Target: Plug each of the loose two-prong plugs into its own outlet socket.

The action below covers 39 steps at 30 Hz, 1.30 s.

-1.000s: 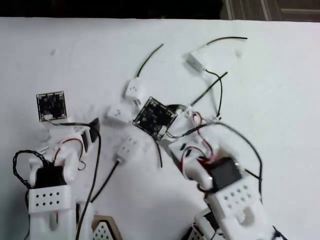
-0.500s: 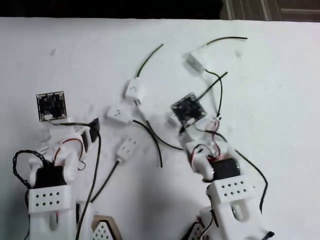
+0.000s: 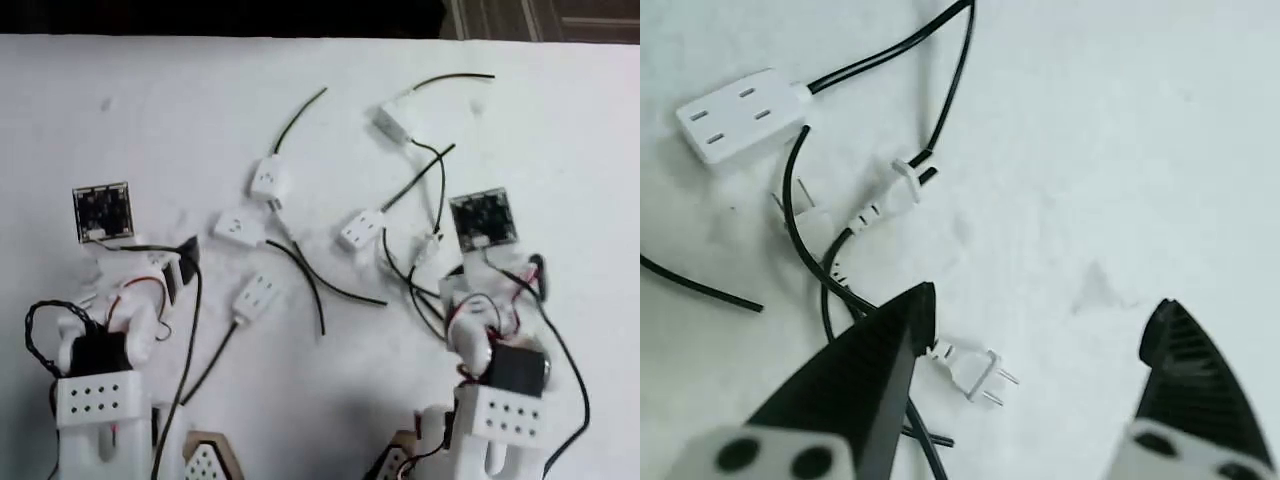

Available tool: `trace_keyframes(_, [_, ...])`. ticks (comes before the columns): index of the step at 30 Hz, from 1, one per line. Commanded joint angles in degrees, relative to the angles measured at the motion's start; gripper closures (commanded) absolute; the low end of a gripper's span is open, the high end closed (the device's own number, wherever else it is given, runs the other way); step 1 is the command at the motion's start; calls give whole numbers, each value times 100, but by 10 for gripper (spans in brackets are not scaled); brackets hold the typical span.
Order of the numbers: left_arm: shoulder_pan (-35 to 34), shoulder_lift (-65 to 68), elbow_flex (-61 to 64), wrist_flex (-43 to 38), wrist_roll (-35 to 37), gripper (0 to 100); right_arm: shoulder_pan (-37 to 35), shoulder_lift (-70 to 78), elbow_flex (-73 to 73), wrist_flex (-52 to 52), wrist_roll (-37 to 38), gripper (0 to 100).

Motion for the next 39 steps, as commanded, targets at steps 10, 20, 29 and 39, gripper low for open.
trace_keyframes(10, [-57, -101, 35, -132, 18, 722, 426, -268, -668, 1305, 1574, 720])
trace_keyframes(20, [-57, -101, 44, -132, 9, 722, 444, 2396, -1204, 1288, 2927, 790])
trace_keyframes(29, [-57, -101, 53, -132, 9, 722, 549, 5279, -2945, 1314, 3877, 790])
trace_keyframes(39, [-57, -101, 53, -132, 9, 722, 927, 7319, -4246, 1710, 4738, 791])
